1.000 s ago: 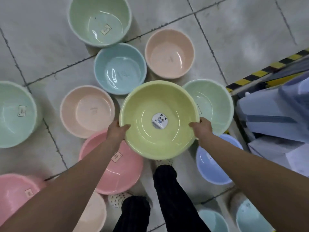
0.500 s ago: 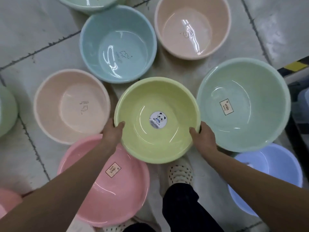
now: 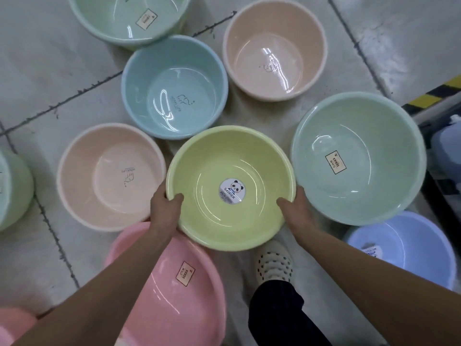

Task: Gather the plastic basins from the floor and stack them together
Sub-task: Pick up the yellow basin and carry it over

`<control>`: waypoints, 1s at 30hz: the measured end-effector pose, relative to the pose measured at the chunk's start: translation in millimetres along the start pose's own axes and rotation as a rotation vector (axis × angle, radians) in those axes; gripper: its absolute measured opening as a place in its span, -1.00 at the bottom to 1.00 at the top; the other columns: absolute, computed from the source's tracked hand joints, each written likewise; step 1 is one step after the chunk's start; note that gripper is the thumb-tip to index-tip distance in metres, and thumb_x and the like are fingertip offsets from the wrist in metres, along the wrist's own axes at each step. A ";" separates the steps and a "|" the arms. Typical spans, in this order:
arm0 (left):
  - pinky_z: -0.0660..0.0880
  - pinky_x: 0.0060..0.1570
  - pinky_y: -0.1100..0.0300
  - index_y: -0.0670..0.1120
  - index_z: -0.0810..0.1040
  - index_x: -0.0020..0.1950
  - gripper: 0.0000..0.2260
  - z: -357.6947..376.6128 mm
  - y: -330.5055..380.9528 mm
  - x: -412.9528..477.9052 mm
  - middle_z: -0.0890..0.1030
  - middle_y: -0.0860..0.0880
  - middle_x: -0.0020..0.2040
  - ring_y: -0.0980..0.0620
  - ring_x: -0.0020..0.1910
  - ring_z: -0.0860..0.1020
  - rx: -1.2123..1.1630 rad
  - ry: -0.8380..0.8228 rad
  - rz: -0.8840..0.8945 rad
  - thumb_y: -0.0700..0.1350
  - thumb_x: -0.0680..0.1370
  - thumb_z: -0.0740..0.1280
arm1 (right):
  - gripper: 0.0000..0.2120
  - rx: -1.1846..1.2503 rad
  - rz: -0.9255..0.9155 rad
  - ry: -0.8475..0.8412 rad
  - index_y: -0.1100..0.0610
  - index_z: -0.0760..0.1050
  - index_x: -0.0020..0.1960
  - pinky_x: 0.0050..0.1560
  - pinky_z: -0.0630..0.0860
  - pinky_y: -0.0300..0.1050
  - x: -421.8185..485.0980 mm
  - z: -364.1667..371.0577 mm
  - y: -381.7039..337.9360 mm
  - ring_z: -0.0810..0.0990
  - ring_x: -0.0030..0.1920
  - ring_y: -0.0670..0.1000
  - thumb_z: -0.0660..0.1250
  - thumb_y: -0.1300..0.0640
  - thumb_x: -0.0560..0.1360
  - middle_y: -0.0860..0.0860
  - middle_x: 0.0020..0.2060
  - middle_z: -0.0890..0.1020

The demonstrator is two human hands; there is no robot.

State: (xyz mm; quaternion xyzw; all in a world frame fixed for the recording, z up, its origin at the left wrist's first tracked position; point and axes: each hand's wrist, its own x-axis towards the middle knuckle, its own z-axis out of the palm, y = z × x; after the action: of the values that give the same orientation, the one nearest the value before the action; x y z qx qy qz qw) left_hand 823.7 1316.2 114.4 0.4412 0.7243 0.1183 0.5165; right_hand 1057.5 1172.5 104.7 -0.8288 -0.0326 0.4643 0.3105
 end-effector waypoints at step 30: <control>0.46 -0.15 0.16 -0.11 0.47 0.14 -0.76 243.0 18.1 -312.3 0.59 -0.06 -0.07 -0.05 -0.11 0.57 0.401 -0.569 0.273 -0.21 0.50 0.38 | -0.56 0.212 0.213 0.429 0.14 0.51 0.35 0.07 0.49 -0.04 -177.0 -370.6 232.2 0.59 0.08 0.11 0.45 0.19 0.48 0.09 0.11 0.63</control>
State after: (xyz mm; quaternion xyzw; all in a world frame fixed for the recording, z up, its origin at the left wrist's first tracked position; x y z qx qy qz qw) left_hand 1064.3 1019.8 220.3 0.6412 0.4951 -0.0855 0.5801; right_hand 1195.5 745.4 250.1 -0.8699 0.1703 0.3089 0.3446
